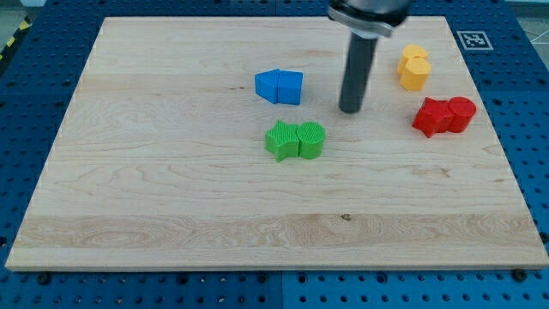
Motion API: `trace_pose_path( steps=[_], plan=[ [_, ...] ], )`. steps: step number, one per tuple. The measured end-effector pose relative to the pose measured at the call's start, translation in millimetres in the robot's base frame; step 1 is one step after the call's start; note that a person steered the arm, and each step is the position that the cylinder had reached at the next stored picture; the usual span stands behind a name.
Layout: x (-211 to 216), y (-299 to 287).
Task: Push the green circle to the bottom of the blue cube
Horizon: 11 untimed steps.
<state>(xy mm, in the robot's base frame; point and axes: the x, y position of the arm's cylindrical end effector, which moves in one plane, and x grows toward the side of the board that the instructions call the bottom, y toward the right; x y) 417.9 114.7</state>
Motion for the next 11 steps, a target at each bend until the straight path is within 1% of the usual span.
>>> trace_pose_path(
  steps=[1, 2, 3, 4, 6, 9, 10, 11],
  plan=[
    [41, 3],
    [68, 3],
    [89, -9],
    [98, -28],
    [85, -50],
    [23, -94],
    [11, -97],
    [24, -79]
  ],
)
